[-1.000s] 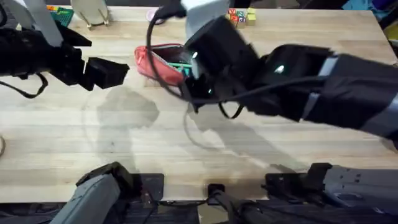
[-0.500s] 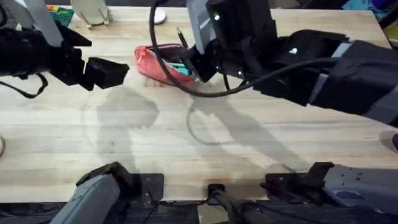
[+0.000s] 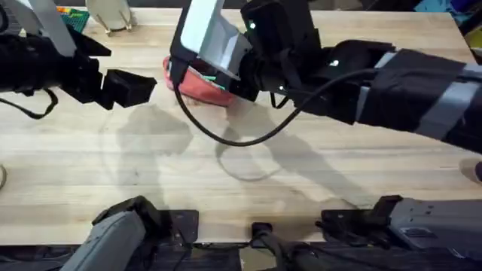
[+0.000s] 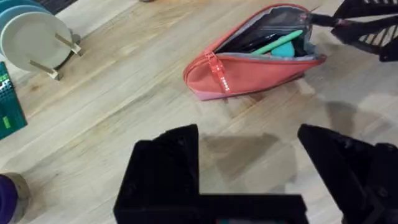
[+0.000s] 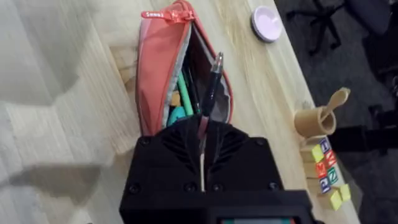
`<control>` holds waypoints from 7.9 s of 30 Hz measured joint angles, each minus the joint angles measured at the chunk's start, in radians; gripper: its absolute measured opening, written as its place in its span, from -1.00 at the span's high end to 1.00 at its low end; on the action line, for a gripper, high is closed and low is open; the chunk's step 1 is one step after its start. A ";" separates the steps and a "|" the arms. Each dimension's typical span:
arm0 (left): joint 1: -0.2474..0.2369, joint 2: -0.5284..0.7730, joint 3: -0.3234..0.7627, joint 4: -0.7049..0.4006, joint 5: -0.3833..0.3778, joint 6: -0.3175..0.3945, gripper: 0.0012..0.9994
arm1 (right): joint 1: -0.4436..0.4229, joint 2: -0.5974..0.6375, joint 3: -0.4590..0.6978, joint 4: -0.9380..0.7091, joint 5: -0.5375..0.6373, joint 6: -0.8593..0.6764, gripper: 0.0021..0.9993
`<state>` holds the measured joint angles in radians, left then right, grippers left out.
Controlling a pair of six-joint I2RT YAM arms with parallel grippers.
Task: Unzip the bag, pick up the pens from the table one at a time and place them inside, then zip the bag closed.
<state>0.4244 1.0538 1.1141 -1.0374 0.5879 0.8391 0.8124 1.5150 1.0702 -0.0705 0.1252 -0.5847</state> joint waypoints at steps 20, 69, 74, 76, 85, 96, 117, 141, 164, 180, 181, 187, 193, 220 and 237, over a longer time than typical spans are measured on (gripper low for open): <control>0.000 0.000 0.000 0.000 0.000 0.000 -0.99 | 0.000 0.138 0.000 0.183 -0.029 -0.093 0.94; 0.000 0.000 0.000 -0.011 0.000 0.000 -0.99 | -0.057 0.359 0.000 0.385 -0.105 -0.135 0.94; 0.000 0.000 0.000 -0.011 0.000 0.000 -0.99 | -0.057 0.359 0.000 0.385 -0.108 -0.134 0.78; 0.000 0.000 0.000 -0.011 0.000 0.000 -0.99 | -0.057 0.359 0.000 0.386 -0.108 -0.133 0.51; 0.000 0.000 0.000 -0.011 0.000 0.000 -0.99 | -0.063 0.359 0.000 0.393 -0.104 -0.141 -0.99; 0.000 0.000 0.000 -0.011 0.000 0.000 -0.99 | -0.063 0.359 0.000 0.395 -0.104 -0.141 -0.99; 0.000 0.001 0.000 0.010 -0.028 0.035 -0.99 | -0.063 0.180 0.000 0.295 -0.104 0.034 -0.99; 0.249 0.305 0.000 0.014 0.189 0.573 -0.99 | -0.114 0.048 0.000 0.147 -0.107 0.295 -0.99; 0.296 0.523 0.000 0.126 0.310 0.677 -0.99 | -0.112 -0.067 0.000 -0.117 -0.128 0.882 -0.99; 0.296 0.523 0.000 0.126 0.311 0.677 -0.99 | 0.053 -0.072 0.012 -0.075 -0.223 1.194 -0.99; 0.296 0.523 0.000 0.126 0.311 0.677 -0.99 | 0.061 -0.072 0.013 -0.061 -0.223 1.210 -0.99; 0.296 0.522 0.000 0.126 0.311 0.677 -0.99 | 0.088 -0.072 0.014 0.002 -0.223 1.263 -0.99; 0.296 0.523 0.000 0.126 0.311 0.677 -0.99 | 0.089 -0.069 0.014 0.047 -0.223 1.319 -0.99; 0.296 0.523 0.000 0.126 0.311 0.677 -0.99 | 0.135 0.306 0.316 0.137 -0.185 1.407 -0.99; 0.296 0.523 0.000 0.126 0.311 0.677 -0.99 | 0.137 0.379 0.356 0.092 -0.041 1.573 -0.99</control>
<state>0.7208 1.5764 1.1141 -0.9119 0.8986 1.5162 0.9495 1.8937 1.4260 0.0219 0.0843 0.9882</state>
